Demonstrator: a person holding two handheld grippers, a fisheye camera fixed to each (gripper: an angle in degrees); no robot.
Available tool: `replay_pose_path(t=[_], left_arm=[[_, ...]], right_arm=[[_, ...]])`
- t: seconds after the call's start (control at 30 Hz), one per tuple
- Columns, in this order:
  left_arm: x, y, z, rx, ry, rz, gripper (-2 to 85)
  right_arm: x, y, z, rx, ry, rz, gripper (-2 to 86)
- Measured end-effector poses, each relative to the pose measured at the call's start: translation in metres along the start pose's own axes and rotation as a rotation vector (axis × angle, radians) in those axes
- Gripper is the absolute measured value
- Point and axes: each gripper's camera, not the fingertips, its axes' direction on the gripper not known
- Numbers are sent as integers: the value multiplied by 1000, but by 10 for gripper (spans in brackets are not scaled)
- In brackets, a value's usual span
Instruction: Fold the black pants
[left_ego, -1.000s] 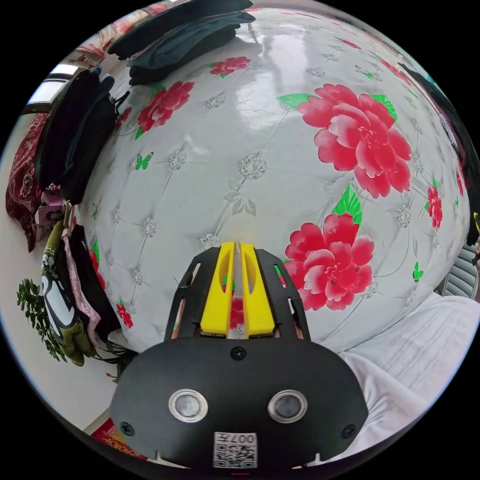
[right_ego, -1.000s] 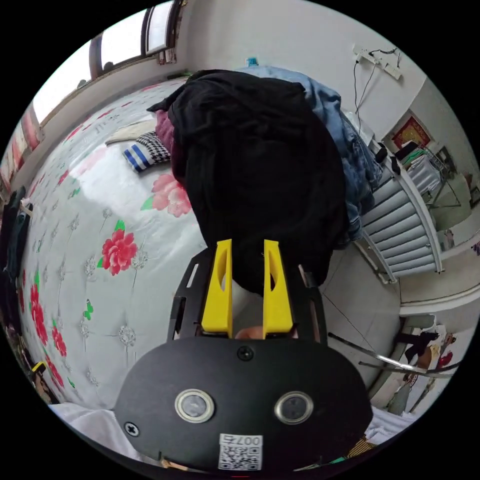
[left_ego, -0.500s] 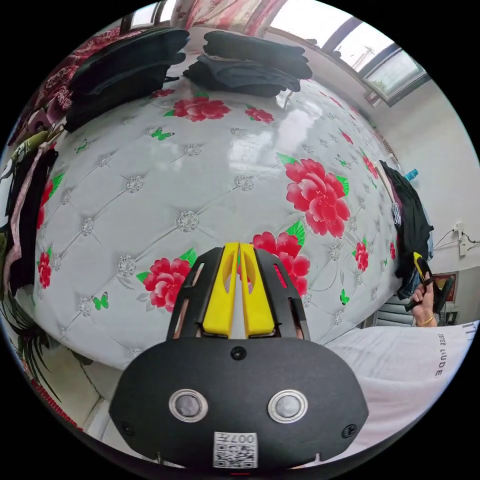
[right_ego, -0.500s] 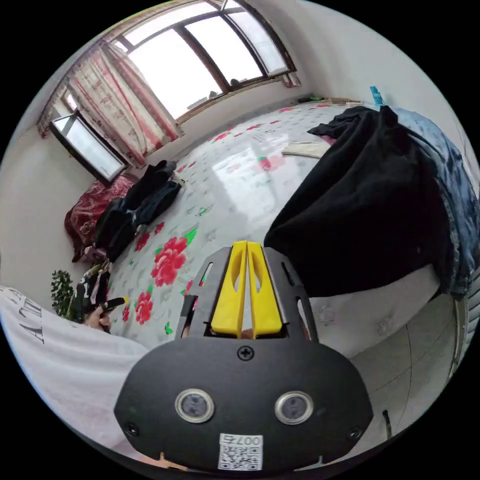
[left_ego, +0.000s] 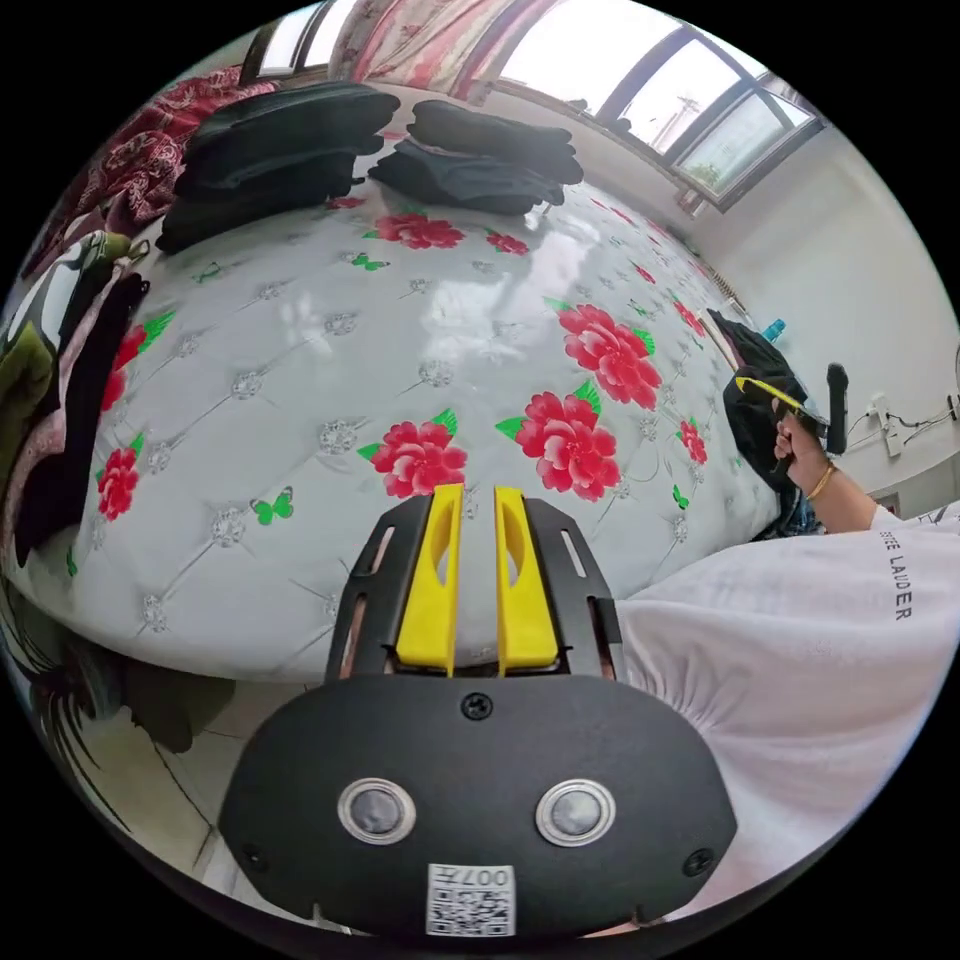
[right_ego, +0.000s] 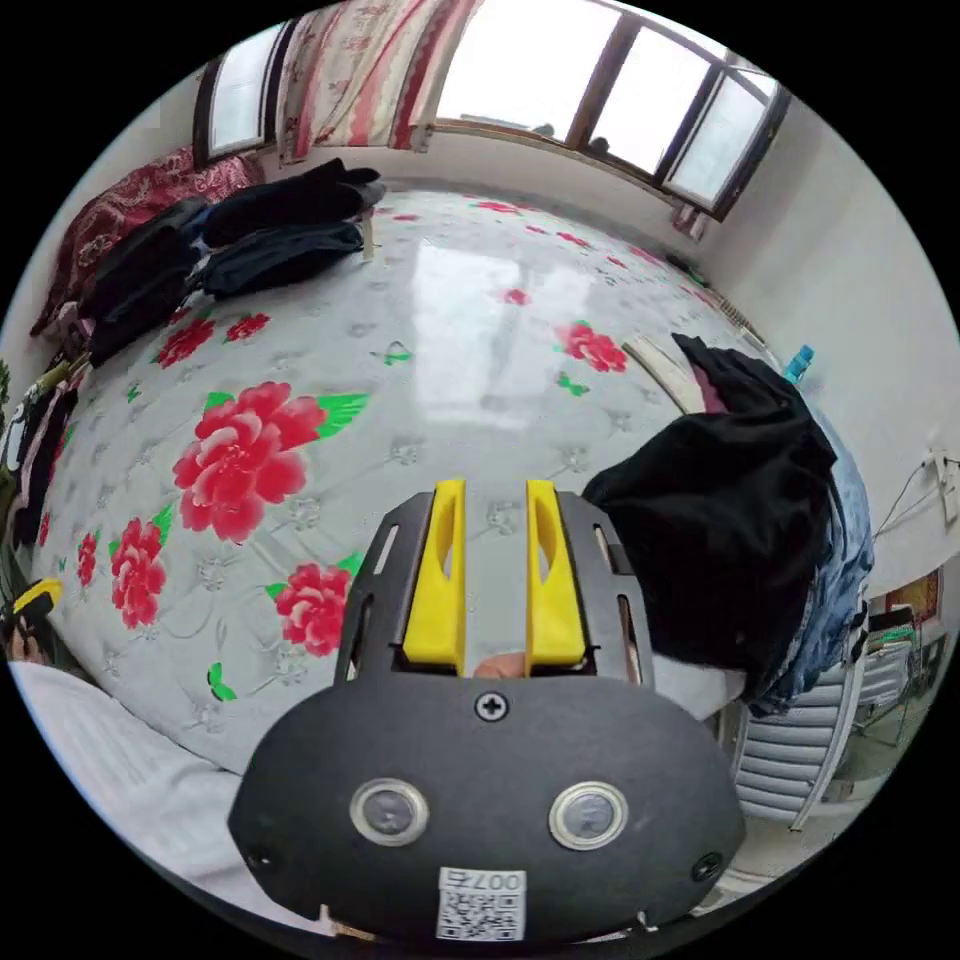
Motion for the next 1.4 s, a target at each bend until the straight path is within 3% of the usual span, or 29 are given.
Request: replay_pose_path(t=[0.1, 0.17, 0.33, 0.5, 0.7, 0.87, 0.97, 1.03, 1.23, 1.4], left_arm=[[-29, 28, -5, -15, 13, -128, 50], [-38, 37, -5, -27, 15, -172, 49], [-29, 26, -1, -37, 26, -149, 44], [2, 7, -2, 3, 52, -24, 42], [15, 26, -7, 5, 97, 86, 61], [-17, 60, -28, 82, 113, 16, 82], [-59, 87, -51, 163, 75, -141, 70], [-98, 113, -69, 211, 38, -282, 62], [-170, 174, -101, 306, 36, -544, 73], [-183, 177, -113, 320, 20, -530, 88]], right_arm=[[77, 22, 36, -166, 45, 117, 48], [94, 43, 62, -258, -88, 71, 35], [92, 41, 61, -238, -71, 57, 8], [60, 43, 31, -95, -373, -32, 0], [-24, 39, -28, -20, -845, -402, -1], [-168, 43, -117, -15, -1387, -1018, 6], [-209, 46, -144, 20, -1359, -1192, 16], [-211, 47, -143, 45, -1295, -1183, 24], [-142, 39, -72, -40, -1017, -742, 43], [-53, 23, -34, -65, -790, -402, 52]])
